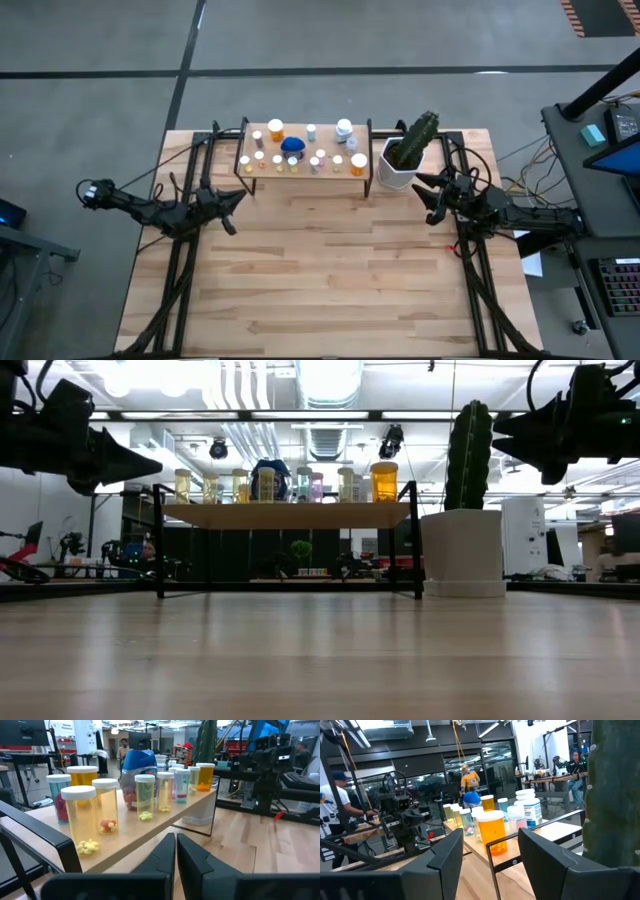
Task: Pick and place medicine bottles onto shelf by color
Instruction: Return to Home Position
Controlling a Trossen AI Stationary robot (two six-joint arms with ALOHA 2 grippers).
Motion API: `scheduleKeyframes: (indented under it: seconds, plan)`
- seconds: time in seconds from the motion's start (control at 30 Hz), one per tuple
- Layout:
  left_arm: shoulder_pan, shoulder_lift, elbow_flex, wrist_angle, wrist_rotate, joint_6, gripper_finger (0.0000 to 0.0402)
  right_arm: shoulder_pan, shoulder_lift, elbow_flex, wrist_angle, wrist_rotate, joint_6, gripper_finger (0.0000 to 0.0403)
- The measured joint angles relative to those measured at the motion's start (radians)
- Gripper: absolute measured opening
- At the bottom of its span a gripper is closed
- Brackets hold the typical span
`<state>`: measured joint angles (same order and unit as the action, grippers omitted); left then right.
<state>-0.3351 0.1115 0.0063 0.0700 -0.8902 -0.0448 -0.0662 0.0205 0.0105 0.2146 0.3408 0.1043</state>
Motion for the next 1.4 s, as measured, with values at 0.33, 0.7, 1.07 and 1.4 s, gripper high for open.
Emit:
scheduleKeyframes:
  seconds: [0.33, 0.7, 1.07, 1.4]
  plan:
    - [0.000, 0.032, 0.000, 0.001, 0.000, 0.000, 0.0000, 0.000, 0.001, 0.000, 0.000, 0.000, 0.000, 0.0180]
    - [0.000, 0.060, 0.000, 0.001, 0.000, 0.000, 0.0000, 0.000, 0.001, 0.000, 0.000, 0.000, 0.000, 0.0180]
    - [0.000, 0.065, 0.000, 0.001, 0.000, 0.000, 0.0000, 0.000, 0.001, 0.000, 0.000, 0.000, 0.000, 0.0180]
    - [0.000, 0.065, 0.000, 0.001, 0.000, 0.000, 0.0000, 0.000, 0.001, 0.000, 0.000, 0.000, 0.000, 0.0180]
